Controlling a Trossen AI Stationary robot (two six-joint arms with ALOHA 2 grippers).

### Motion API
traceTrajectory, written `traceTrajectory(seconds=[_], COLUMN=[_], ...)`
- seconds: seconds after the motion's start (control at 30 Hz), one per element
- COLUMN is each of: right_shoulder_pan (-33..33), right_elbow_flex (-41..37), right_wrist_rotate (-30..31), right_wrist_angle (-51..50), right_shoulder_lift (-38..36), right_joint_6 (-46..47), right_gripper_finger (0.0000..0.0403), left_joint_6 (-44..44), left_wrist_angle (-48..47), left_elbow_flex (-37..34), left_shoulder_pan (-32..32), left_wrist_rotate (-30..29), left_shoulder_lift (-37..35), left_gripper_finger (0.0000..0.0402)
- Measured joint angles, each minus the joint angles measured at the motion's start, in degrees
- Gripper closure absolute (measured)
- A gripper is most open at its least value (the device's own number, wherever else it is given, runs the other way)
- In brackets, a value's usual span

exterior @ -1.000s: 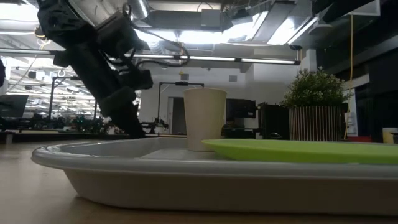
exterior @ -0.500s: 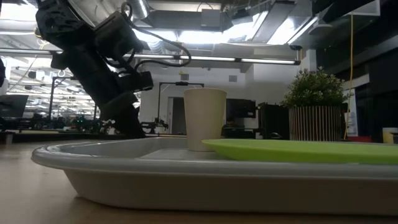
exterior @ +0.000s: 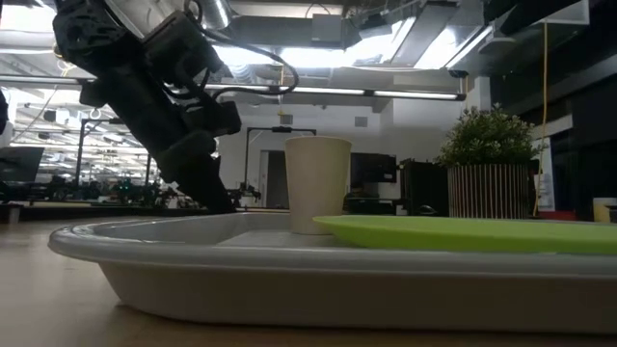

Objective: Pick and place plate/cup/fork/spoon on tray
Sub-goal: Put the black spoon on the gray serving tray to the left side of the green plate

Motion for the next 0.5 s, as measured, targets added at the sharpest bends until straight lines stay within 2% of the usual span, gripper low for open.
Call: traceTrajectory(seconds=[0.17, 0.5], right_shoulder_pan=[0.0, 0.0], right_elbow_flex=[0.0, 0.0], right_wrist_rotate=[0.0, 0.0], right_wrist_angle=[0.0, 0.1], right_shoulder_lift=[0.0, 0.0], right_joint_6=[0.0, 0.0], right_gripper_finger=[0.0247, 0.0247], left_joint_6=[0.0, -0.1], left_wrist_angle=[-0.1, 4.1], left_elbow_flex=[0.0, 0.2], left_shoulder_pan=[0.0, -0.4], left_wrist_rotate=[0.6, 1.3], left_shoulder_lift=[0.0, 5.1], left_gripper_finger=[0.0402, 0.0402])
